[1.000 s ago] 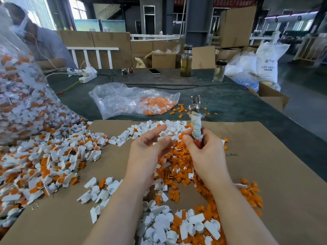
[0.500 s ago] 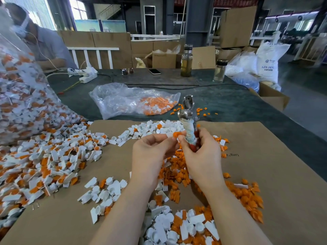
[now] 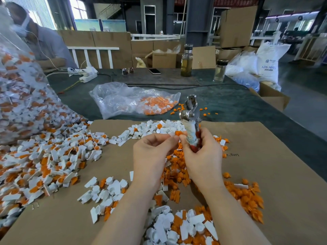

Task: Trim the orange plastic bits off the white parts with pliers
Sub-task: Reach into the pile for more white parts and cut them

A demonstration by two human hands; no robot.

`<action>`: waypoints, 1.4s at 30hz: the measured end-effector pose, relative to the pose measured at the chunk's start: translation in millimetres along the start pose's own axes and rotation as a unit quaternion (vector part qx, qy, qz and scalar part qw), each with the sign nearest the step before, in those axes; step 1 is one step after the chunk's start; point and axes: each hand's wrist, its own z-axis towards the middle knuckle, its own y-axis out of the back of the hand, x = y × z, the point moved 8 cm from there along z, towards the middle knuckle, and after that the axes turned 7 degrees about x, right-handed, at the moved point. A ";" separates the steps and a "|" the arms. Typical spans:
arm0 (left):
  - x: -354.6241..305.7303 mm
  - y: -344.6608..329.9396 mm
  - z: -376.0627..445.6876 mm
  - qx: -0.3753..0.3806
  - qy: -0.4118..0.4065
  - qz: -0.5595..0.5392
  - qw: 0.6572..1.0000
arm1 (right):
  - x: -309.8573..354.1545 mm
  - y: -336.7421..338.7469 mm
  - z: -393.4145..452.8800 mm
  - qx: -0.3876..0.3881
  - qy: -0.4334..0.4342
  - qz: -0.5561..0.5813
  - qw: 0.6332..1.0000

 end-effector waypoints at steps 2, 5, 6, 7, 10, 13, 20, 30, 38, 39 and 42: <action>-3.2 -0.2 -0.6 0.007 -0.012 0.019 1.000 | 0.5 0.4 0.0 0.000 0.001 0.010 1.000; -5.8 0.2 -1.7 0.000 -0.025 0.071 0.997 | 1.9 0.9 -0.3 0.003 0.002 0.019 1.000; -6.1 0.3 -1.9 -0.004 -0.027 0.084 0.996 | 2.3 1.0 -0.4 0.004 0.001 0.017 1.000; -6.5 -0.1 -2.0 -0.006 -0.029 0.091 0.995 | 2.5 1.2 -0.4 0.004 0.001 0.016 1.000; -8.7 -0.6 -1.7 -0.005 -0.035 0.098 0.995 | 0.4 0.2 0.1 0.007 -0.003 0.020 1.000; -10.1 -2.4 -1.9 0.006 -0.042 0.115 0.992 | -3.0 -1.0 1.7 0.017 -0.013 0.024 0.999; -5.8 -2.4 1.4 0.012 -0.039 0.142 0.989 | -6.4 -3.7 3.8 0.050 -0.025 -0.021 0.998; -3.2 4.8 6.5 -0.034 -0.052 0.164 0.984 | -7.8 -11.5 3.7 0.099 -0.046 -0.016 0.994; -6.4 2.6 6.0 -0.015 -0.102 0.209 0.972 | -6.8 -9.1 3.5 0.083 -0.070 0.003 0.994; -7.5 2.3 5.4 -0.014 -0.109 0.213 0.971 | -6.8 -8.8 3.5 0.081 -0.072 0.008 0.994; -10.0 1.0 4.2 -0.015 -0.129 0.231 0.964 | -8.2 -8.7 3.3 0.083 -0.080 0.026 0.993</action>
